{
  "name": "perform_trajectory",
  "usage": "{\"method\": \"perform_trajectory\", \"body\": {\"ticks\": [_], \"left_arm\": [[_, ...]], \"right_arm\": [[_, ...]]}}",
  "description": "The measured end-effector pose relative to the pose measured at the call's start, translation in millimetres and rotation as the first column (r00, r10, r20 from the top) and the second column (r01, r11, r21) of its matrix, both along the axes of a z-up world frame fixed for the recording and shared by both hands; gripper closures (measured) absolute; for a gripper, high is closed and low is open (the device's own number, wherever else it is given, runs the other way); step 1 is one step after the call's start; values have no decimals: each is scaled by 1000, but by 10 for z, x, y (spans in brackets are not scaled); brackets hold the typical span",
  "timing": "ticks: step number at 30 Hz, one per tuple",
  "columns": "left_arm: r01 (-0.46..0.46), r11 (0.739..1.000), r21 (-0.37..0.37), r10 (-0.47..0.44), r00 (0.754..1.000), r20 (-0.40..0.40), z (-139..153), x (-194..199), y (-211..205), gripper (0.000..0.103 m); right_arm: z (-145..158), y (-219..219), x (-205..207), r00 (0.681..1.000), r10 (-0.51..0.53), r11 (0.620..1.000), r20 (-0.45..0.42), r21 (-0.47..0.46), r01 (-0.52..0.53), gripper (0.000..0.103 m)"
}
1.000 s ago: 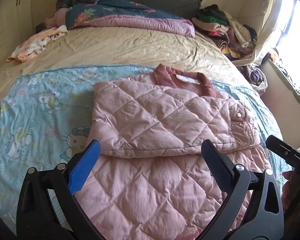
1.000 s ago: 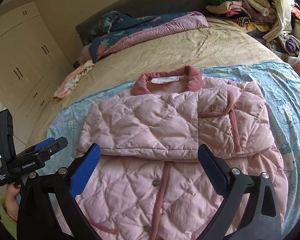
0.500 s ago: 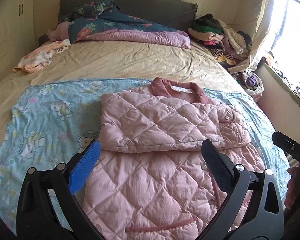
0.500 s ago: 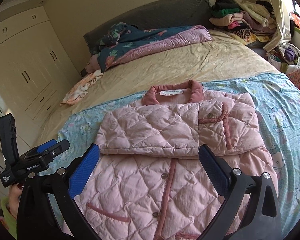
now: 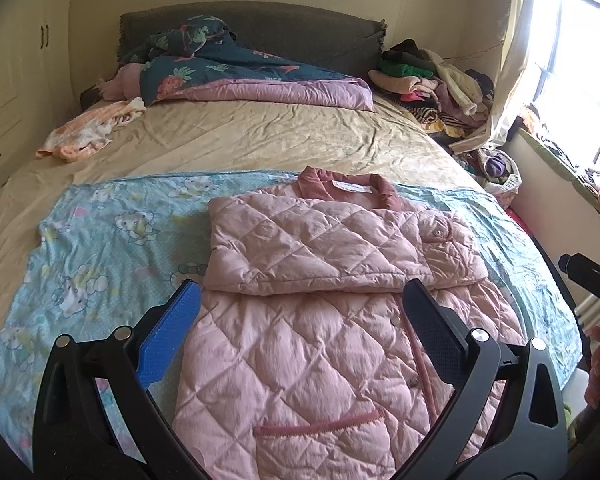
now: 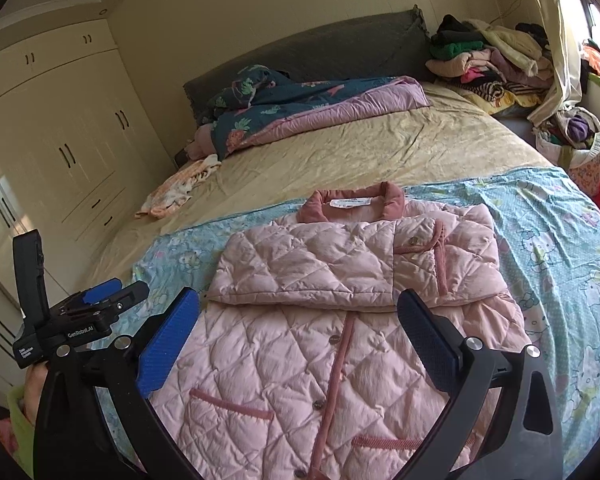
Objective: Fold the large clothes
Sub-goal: 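Raise both open grippers back from the folded jacket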
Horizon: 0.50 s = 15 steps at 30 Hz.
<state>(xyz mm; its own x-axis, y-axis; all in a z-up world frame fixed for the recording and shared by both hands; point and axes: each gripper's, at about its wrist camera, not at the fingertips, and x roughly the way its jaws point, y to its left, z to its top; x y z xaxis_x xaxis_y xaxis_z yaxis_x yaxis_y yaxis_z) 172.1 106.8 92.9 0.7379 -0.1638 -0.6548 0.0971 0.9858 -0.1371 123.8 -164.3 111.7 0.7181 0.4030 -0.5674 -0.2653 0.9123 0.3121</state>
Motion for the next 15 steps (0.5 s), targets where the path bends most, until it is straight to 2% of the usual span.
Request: {"method": "perform_trajectory", "body": {"ticks": [15], "left_arm": [[19, 1000, 20, -19, 1000, 12, -150, -450, -62, 8]], "right_arm": [[-157, -169, -531, 999, -9, 998, 35, -62, 11, 4]]}}
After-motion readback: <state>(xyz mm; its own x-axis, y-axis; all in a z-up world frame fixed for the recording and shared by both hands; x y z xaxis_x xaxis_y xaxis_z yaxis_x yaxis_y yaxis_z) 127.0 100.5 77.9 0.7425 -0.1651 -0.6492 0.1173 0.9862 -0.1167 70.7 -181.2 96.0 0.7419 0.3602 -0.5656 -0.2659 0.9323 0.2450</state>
